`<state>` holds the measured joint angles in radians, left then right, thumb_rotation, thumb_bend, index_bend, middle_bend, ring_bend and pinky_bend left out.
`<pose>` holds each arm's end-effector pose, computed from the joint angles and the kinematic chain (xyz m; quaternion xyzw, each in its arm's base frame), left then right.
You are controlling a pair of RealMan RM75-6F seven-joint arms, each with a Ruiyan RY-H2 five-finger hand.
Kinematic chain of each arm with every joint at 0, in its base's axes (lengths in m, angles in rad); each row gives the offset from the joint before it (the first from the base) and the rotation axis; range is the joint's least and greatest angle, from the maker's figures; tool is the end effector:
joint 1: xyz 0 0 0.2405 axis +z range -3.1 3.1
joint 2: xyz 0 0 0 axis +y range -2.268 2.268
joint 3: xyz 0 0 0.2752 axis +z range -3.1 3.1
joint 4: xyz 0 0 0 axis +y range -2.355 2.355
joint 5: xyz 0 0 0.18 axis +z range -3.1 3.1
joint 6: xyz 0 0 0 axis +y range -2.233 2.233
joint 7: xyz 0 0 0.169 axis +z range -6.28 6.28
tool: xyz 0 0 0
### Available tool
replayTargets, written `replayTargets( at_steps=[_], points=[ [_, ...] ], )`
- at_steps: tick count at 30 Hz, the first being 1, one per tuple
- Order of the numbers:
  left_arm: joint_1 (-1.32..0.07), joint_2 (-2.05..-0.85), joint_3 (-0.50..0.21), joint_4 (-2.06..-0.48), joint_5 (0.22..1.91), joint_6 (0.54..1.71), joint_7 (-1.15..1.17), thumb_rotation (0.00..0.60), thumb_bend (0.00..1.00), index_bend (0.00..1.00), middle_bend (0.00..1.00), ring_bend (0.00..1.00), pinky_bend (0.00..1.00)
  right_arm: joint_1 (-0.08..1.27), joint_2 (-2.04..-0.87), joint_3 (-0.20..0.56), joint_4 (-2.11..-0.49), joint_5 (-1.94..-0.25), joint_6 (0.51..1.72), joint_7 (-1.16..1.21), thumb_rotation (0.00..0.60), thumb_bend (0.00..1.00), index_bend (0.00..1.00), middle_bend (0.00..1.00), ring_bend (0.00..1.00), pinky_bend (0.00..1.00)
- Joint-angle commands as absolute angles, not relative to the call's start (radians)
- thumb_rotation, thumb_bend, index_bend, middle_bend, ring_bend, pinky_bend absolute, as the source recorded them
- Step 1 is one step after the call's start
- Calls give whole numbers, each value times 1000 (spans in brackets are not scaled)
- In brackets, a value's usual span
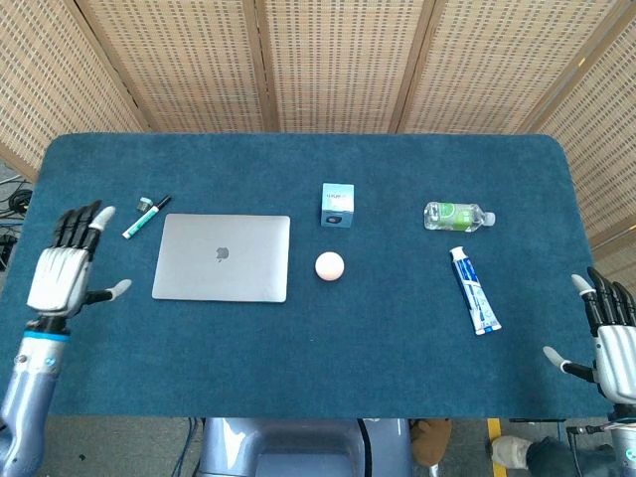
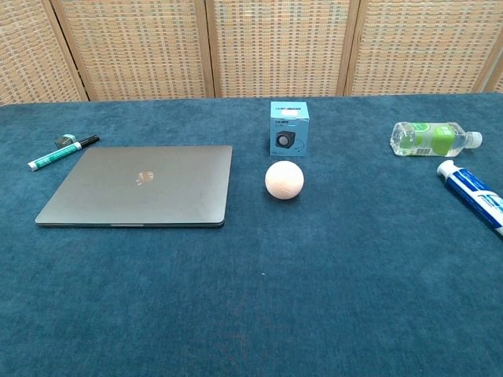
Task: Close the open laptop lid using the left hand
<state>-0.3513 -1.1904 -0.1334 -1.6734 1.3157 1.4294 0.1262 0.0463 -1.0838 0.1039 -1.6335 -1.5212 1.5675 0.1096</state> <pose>-0.2577 0.2947 0.1800 -0.5887 -0.3566 -0.4462 0.5720 -0.3075 -0.2011 0.2245 0.5489 -0.3797 0.4527 0.5912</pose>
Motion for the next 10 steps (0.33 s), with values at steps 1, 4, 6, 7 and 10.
replayTargets(
  at_steps=[1,4,6,7,10],
  points=[
    [-244,-1129,-65,-1727,1317,1502,85,600,0,0,0,0,0,45,-1083,104,-1635,-1523,1571,109,600,0,0,0,0,0],
    [-208,-1134,-36,-1726,1326,1517,58,600,0,0,0,0,0,44,-1082,104,-1635,-1525,1573,108,600,0,0,0,0,0],
    [-192,-1139,-20,-1729,1335,1524,60,600,0,0,0,0,0,44,-1082,105,-1634,-1524,1575,107,600,0,0,0,0,0],
    [-184,-1144,-13,-1726,1351,1535,68,600,0,0,0,0,0,43,-1082,105,-1634,-1523,1575,107,600,0,0,0,0,0],
    [-175,-1157,-12,-1717,1376,1552,77,600,0,0,0,0,0,43,-1081,105,-1636,-1523,1577,108,600,0,0,0,0,0]
  ],
)
